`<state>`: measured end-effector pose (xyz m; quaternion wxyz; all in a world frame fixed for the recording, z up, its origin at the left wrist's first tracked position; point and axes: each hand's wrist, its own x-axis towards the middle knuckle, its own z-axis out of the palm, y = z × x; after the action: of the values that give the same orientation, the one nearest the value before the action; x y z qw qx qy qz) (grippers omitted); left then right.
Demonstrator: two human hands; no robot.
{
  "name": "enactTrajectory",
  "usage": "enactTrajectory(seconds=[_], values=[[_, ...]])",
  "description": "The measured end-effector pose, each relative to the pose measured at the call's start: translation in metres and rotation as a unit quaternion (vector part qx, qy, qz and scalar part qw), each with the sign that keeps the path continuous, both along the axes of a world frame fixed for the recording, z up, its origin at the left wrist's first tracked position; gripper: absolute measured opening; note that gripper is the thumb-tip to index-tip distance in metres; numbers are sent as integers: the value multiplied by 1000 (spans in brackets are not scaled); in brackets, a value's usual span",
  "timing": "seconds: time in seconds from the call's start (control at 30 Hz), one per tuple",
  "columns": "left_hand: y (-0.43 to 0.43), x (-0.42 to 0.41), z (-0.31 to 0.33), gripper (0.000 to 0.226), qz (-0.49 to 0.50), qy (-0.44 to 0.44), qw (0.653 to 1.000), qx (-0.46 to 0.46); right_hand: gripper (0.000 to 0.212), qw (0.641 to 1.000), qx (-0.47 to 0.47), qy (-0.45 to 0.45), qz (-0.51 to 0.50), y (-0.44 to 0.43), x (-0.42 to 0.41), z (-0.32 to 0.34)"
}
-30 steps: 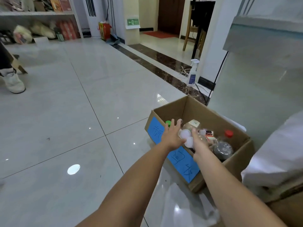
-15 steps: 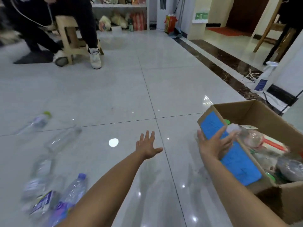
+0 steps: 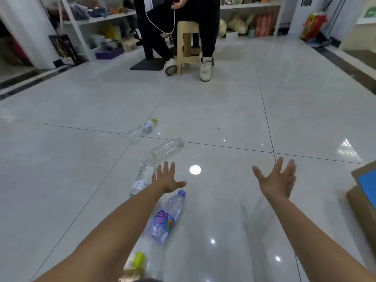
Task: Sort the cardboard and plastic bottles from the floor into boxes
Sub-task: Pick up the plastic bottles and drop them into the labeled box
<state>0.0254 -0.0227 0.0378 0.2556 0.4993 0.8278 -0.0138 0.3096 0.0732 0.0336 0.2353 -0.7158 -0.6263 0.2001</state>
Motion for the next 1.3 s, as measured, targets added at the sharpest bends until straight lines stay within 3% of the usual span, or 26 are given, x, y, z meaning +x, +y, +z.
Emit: enactTrajectory(seconds=[0.17,0.33,0.53,0.8,1.07,1.2,1.3], values=[[-22,-31,-18,93,9,-14,1000,-2,93,980,-38,-71,184,-22,-87,-10],[-44,-72,-42,95,21,-23,999,-20,95,940,-63,-149,300,-46,-155,-30],[-68,-109,-68,99,50,-52,997,-29,97,892,-71,-232,382,-44,-199,-34],[-79,-113,-91,106,88,-104,989,-53,104,847,-66,-298,436,-17,-198,-35],[-93,-88,-115,112,186,-85,978,-34,110,742,-59,-376,552,-24,-206,-73],[-94,-85,-120,118,253,-144,956,-29,110,681,-93,-413,597,-32,-212,-92],[-97,-83,-126,118,262,-187,947,-22,108,669,-120,-424,598,-33,-213,-101]])
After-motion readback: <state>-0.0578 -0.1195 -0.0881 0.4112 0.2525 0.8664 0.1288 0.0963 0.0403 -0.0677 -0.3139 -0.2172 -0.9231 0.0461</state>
